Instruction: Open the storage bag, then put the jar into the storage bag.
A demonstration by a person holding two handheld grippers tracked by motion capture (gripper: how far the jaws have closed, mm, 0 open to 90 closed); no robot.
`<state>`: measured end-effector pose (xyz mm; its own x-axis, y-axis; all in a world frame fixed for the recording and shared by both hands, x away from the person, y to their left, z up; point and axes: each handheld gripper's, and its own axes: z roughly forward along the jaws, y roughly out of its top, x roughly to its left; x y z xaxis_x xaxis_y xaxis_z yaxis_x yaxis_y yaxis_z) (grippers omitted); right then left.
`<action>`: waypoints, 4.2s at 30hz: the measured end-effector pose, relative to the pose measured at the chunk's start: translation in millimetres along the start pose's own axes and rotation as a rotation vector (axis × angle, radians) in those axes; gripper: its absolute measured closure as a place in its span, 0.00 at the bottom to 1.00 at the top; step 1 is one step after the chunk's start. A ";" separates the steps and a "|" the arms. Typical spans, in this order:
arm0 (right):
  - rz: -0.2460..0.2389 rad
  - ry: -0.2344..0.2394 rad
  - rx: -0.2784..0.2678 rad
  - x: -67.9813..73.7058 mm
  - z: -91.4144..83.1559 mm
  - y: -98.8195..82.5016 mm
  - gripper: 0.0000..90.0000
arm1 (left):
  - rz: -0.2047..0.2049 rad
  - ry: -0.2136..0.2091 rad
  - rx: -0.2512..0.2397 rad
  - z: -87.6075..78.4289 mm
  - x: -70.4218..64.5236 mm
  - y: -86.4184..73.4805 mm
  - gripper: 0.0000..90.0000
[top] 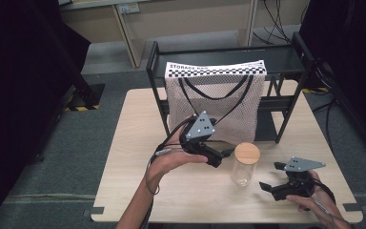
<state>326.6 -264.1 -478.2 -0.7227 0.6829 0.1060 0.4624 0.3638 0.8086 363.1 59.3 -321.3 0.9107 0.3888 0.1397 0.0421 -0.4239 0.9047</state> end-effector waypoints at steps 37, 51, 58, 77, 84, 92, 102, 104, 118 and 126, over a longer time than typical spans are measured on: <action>-0.059 0.039 -0.061 20.5 -0.9 10.9 0.03 | 0.017 -0.045 -0.029 -8.8 -13.8 6.9 0.01; -0.072 0.046 -0.134 31.9 11.3 13.5 0.07 | 0.020 -0.045 -0.025 -7.5 -14.2 6.8 0.01; -0.066 0.052 -0.169 36.9 17.7 14.4 0.07 | 0.019 -0.046 -0.026 -6.4 -14.2 6.4 0.00; -0.070 0.041 -0.241 44.3 40.7 20.0 0.18 | 0.021 -0.050 -0.026 -6.5 -14.2 6.4 0.00; -0.068 0.032 -0.252 43.6 43.2 20.9 0.22 | 0.019 -0.050 -0.026 -5.5 -13.8 6.1 0.00; -0.106 -0.007 -0.250 45.8 42.4 23.6 0.28 | 0.019 -0.050 -0.027 -5.4 -13.7 6.0 0.00; -0.113 -0.001 -0.290 45.6 20.2 38.0 0.28 | 0.023 -0.049 -0.027 -5.1 -13.4 5.6 0.00; -0.121 -0.001 -0.293 46.4 17.5 40.1 0.28 | 0.023 -0.049 -0.027 -4.9 -13.4 5.5 0.00; -0.164 0.008 -0.306 52.7 -14.4 62.8 0.28 | 0.024 -0.047 -0.026 -4.0 -13.4 5.5 0.00; -0.177 0.029 -0.319 55.0 -23.5 78.7 0.28 | 0.024 -0.049 -0.029 -4.3 -13.8 6.0 0.00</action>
<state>311.2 -212.8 -395.1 -0.7934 0.6075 -0.0392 0.1489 0.2560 0.9551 349.0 54.9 -316.1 0.9305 0.3377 0.1421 0.0087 -0.4081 0.9129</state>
